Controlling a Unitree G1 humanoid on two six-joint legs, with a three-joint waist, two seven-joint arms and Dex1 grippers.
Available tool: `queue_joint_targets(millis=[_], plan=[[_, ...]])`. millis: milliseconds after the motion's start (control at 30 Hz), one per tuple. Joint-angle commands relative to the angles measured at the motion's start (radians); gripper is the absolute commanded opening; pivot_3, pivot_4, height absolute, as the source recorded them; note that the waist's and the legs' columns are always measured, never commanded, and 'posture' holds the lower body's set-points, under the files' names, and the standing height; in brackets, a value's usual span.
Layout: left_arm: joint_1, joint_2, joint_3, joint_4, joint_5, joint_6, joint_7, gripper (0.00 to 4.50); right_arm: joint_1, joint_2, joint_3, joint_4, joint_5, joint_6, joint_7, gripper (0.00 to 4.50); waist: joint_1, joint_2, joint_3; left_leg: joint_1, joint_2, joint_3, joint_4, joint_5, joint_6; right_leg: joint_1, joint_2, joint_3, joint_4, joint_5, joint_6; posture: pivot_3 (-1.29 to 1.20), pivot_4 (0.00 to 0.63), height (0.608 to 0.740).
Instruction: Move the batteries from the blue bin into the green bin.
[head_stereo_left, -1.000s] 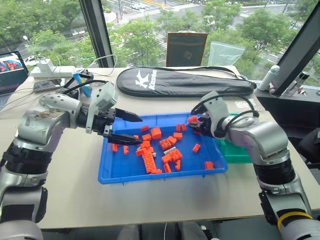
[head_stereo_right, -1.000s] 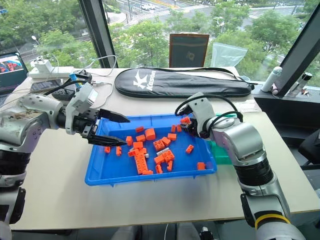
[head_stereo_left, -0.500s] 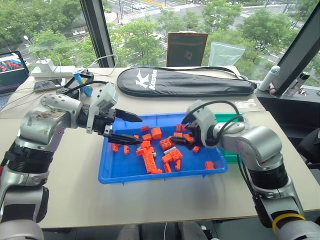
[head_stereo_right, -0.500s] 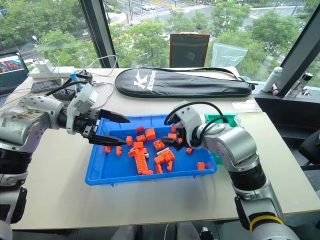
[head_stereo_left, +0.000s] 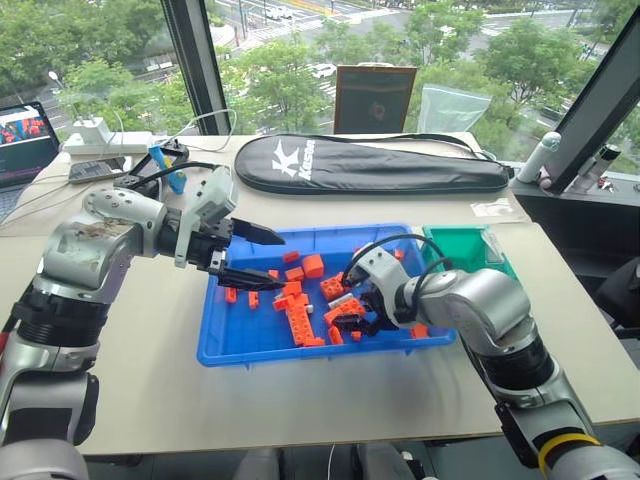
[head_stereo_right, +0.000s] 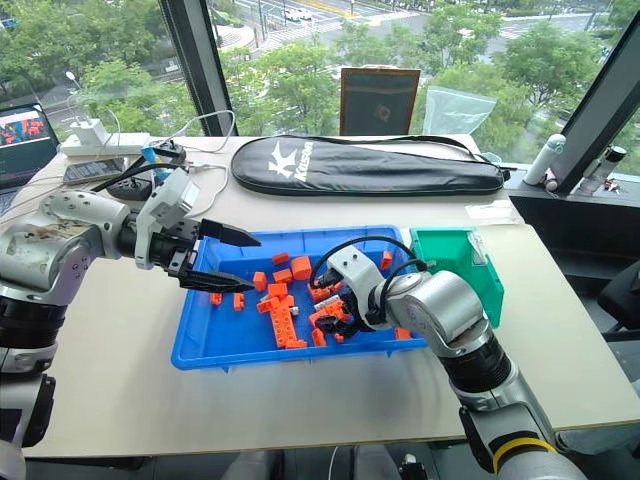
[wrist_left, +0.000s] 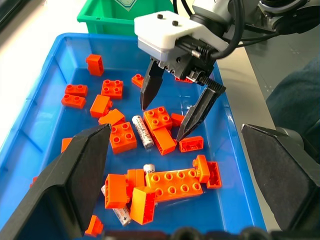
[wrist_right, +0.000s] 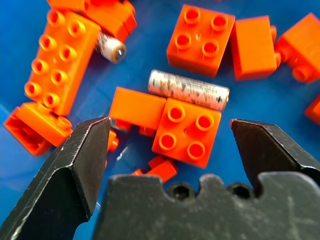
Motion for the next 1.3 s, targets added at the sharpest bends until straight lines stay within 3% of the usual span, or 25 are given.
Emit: queue_joint_targets(millis=[33,133,233,467,733,1000,1067,1100,1300], plan=[[-0.016,0.014,0.02,-0.022,-0.003,-0.008,-0.002,4.5,0.0,-0.011,0.004,-0.012,-0.008,-0.011,0.001,4.46,0.001,0.0,0.0,0.0,0.0,0.0,0.0,0.0,0.0,0.0,0.0,0.0,0.0,0.0,0.0,0.0,0.15,0.74],[-0.016,0.013,0.019,-0.022,-0.002,-0.009,-0.001,4.5,0.003,-0.013,0.01,-0.007,-0.014,-0.019,0.003,4.46,0.001,0.0,0.0,0.0,0.0,0.0,0.0,0.0,0.0,0.0,0.0,0.0,0.0,0.0,0.0,0.0,0.15,0.74],[-0.017,0.012,0.018,-0.023,-0.003,-0.008,-0.001,4.5,0.005,-0.022,0.017,-0.01,-0.017,-0.026,0.012,3.79,0.001,0.0,0.0,0.0,0.0,0.0,0.0,0.0,0.0,0.0,0.0,0.0,0.0,0.0,0.0,0.0,0.15,0.74],[-0.023,0.006,0.014,-0.027,-0.005,0.0,0.004,4.5,-0.005,-0.081,0.011,-0.027,-0.007,-0.051,0.054,1.43,0.002,0.0,0.0,0.0,0.0,0.0,0.0,0.0,0.0,0.0,0.0,0.0,0.0,0.0,0.0,0.0,0.15,0.74],[-0.028,0.002,0.012,-0.029,-0.007,0.008,0.007,4.5,-0.059,-0.163,-0.044,-0.042,0.012,-0.067,0.126,1.41,0.001,0.0,0.0,0.0,0.0,0.0,0.0,0.0,0.0,0.0,0.0,0.0,0.0,0.0,0.0,0.0,0.15,0.74],[-0.031,0.002,0.012,-0.037,-0.01,0.017,0.01,4.5,-0.118,-0.212,-0.009,0.155,-0.173,-0.326,0.066,1.41,0.003,0.0,0.0,0.0,0.0,0.0,0.0,0.0,0.0,0.0,0.0,0.0,-0.001,0.0,0.0,0.0,0.15,0.74],[-0.031,0.003,0.011,-0.039,-0.01,0.019,0.01,4.5,-0.115,-0.214,0.019,0.179,-0.21,-0.377,0.07,2.42,0.003,0.0,0.0,0.0,-0.001,0.001,0.0,0.0,0.0,0.0,-0.001,0.0,-0.001,0.0,0.0,0.0,0.15,0.74],[-0.032,0.003,0.011,-0.04,-0.01,0.02,0.011,4.5,-0.113,-0.213,0.024,0.182,-0.218,-0.387,0.076,2.56,0.003,0.0,0.0,-0.001,0.0,0.001,0.0,0.0,0.0,0.0,-0.001,0.0,-0.001,0.0,0.0,0.0,0.15,0.74],[-0.031,0.009,0.013,-0.04,-0.008,0.023,0.009,4.5,-0.096,-0.17,0.008,0.128,-0.193,-0.382,0.117,4.47,0.001,0.0,0.0,-0.001,0.0,0.001,0.0,0.0,0.0,0.0,0.0,0.0,-0.001,0.0,0.0,0.0,0.15,0.74]])
